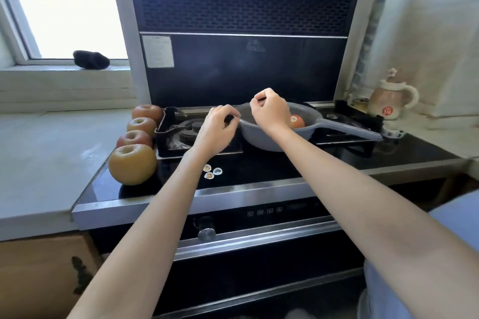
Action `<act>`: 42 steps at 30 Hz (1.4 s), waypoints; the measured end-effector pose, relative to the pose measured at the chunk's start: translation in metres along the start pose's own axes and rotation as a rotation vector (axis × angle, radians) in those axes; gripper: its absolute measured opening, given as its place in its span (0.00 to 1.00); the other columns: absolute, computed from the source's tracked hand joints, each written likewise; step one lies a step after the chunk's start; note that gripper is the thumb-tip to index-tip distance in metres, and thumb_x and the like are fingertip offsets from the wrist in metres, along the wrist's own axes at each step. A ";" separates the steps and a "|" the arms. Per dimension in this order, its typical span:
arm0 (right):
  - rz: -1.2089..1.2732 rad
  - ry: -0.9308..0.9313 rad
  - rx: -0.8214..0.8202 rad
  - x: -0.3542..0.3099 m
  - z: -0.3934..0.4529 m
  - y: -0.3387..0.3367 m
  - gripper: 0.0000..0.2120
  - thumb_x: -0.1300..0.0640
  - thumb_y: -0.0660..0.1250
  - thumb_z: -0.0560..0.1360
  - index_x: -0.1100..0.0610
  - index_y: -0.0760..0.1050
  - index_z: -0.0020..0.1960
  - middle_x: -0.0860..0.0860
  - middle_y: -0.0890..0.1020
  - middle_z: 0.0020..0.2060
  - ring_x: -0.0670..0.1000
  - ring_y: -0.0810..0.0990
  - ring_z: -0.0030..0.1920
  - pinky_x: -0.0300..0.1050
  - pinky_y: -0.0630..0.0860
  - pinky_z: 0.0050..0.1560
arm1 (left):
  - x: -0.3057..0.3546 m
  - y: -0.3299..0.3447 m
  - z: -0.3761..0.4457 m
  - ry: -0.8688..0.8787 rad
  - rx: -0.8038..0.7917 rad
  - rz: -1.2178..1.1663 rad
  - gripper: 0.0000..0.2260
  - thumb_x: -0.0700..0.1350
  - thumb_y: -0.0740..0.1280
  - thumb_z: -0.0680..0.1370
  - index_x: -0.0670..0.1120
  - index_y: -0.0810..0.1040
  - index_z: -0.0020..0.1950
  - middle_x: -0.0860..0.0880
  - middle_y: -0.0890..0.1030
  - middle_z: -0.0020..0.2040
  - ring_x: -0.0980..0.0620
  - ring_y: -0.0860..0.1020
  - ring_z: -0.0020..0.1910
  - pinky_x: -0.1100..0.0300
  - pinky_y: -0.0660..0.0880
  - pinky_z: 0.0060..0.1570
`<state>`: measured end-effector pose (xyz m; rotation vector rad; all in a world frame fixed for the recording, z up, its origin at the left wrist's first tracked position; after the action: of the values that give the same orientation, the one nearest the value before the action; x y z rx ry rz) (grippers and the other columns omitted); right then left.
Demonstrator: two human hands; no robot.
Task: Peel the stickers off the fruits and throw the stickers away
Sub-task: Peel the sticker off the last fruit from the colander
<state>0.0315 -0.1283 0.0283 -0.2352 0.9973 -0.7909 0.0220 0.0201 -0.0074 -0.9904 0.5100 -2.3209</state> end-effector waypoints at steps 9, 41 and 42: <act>-0.580 0.166 -0.373 0.056 0.052 0.003 0.24 0.53 0.73 0.70 0.58 0.74 0.63 0.59 0.77 0.62 0.61 0.74 0.62 0.49 0.75 0.55 | -0.024 0.027 0.014 0.062 -0.028 -0.025 0.09 0.51 0.70 0.75 0.47 0.78 0.49 0.52 0.78 0.49 0.53 0.73 0.53 0.61 0.68 0.54; -0.233 -0.002 -0.292 0.054 0.069 0.011 0.37 0.38 0.74 0.66 0.51 0.62 0.66 0.60 0.69 0.62 0.61 0.73 0.58 0.53 0.72 0.55 | -0.029 0.040 0.008 0.116 -0.006 -0.052 0.10 0.52 0.66 0.77 0.48 0.74 0.53 0.56 0.75 0.51 0.56 0.71 0.55 0.66 0.65 0.53; -0.199 -0.028 -0.255 0.048 0.066 0.010 0.36 0.38 0.74 0.67 0.51 0.62 0.66 0.60 0.69 0.62 0.61 0.73 0.57 0.54 0.74 0.56 | -0.029 0.039 0.008 0.115 -0.006 -0.061 0.10 0.52 0.65 0.78 0.48 0.74 0.53 0.56 0.76 0.51 0.56 0.71 0.55 0.64 0.65 0.54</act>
<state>0.1045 -0.1659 0.0272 -0.5714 1.0583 -0.8374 0.0575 0.0067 -0.0388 -0.8909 0.5397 -2.4426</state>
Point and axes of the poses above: each hand's wrist, its own z-axis towards the middle knuckle, its own y-axis out of the palm, x = y × z, the point moved 3 cm from there along z, towards the middle knuckle
